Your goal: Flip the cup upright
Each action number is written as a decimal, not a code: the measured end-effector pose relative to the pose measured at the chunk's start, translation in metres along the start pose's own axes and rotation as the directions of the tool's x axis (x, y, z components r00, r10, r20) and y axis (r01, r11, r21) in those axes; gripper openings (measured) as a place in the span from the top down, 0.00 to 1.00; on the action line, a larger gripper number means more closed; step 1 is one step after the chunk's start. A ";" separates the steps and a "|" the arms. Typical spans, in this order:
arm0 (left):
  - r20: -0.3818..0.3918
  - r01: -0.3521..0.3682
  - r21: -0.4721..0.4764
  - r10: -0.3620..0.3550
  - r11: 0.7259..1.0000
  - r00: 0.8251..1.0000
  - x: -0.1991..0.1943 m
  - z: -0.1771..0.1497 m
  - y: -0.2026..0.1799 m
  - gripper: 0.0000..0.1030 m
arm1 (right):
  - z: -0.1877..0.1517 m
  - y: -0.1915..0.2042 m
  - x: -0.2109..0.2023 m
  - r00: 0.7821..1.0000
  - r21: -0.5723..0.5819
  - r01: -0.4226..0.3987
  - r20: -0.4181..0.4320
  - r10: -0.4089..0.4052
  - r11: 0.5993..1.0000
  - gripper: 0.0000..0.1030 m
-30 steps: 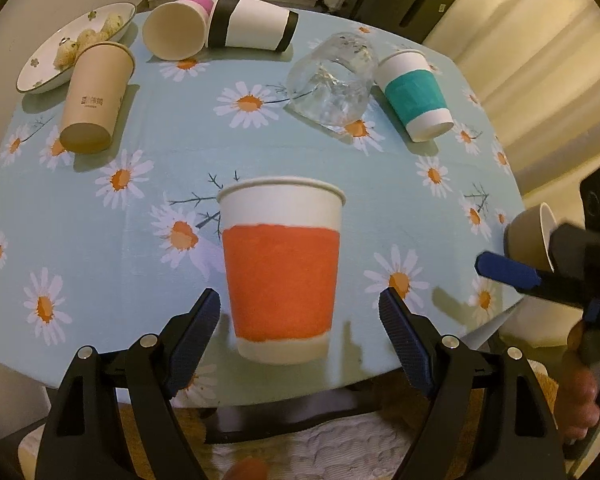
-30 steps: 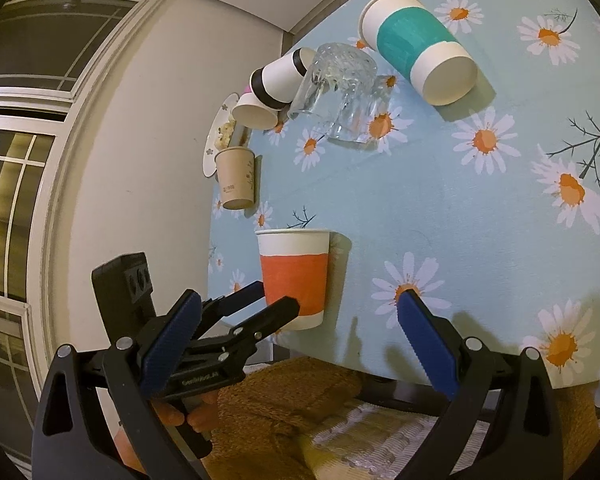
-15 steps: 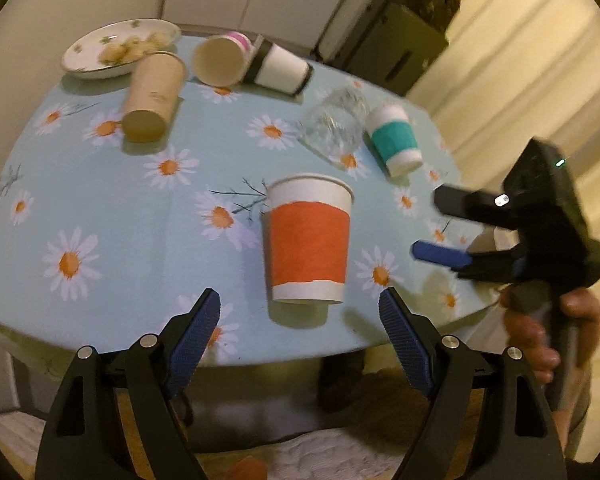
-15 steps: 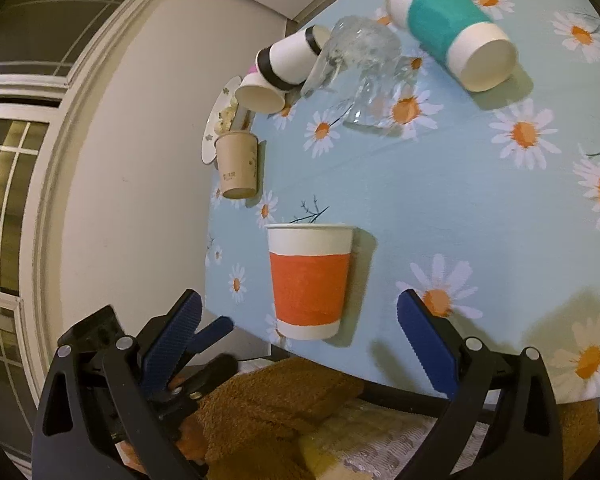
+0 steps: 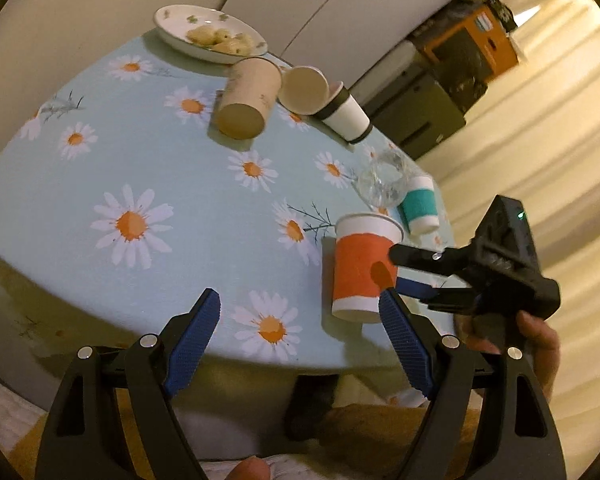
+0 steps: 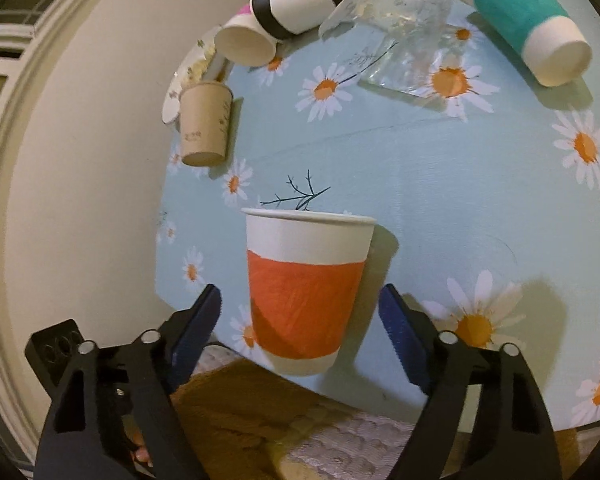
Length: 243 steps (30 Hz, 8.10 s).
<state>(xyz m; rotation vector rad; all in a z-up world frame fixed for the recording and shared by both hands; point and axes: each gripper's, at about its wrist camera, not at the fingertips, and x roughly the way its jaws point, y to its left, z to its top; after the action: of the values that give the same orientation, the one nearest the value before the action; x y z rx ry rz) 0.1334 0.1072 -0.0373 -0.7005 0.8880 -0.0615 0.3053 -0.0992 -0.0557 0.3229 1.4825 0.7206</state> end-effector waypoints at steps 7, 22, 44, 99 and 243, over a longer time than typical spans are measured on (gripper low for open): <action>0.005 0.020 -0.018 -0.020 1.000 1.000 0.002 0.000 0.017 0.23 | 0.007 0.003 0.015 0.999 -0.016 0.042 -0.029 -0.043 0.999 0.29; 0.043 0.111 -0.075 -0.108 0.991 0.993 -0.008 0.002 0.036 0.23 | -0.004 0.017 0.012 0.999 -0.066 0.039 -0.008 -0.040 0.997 0.38; 0.058 0.182 -0.072 -0.178 0.981 0.982 -0.012 0.007 0.038 0.23 | -0.095 0.061 -0.044 0.720 -0.302 0.393 0.688 -0.086 0.868 0.38; 0.101 0.133 -0.063 -0.126 0.989 0.987 -0.022 0.003 0.042 0.23 | -0.138 0.047 0.065 0.314 -0.087 0.707 0.928 -0.202 0.702 0.13; 0.347 -0.226 0.535 0.032 0.814 0.937 -0.092 -0.165 -0.075 0.06 | -0.303 0.020 -0.115 0.502 -0.224 0.649 0.845 -0.187 0.728 0.05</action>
<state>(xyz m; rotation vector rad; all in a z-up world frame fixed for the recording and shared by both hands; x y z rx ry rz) -0.0287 -0.0092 -0.0001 -0.0746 0.5500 -0.0813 0.0151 -0.2241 0.0180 -0.1836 0.4169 0.4238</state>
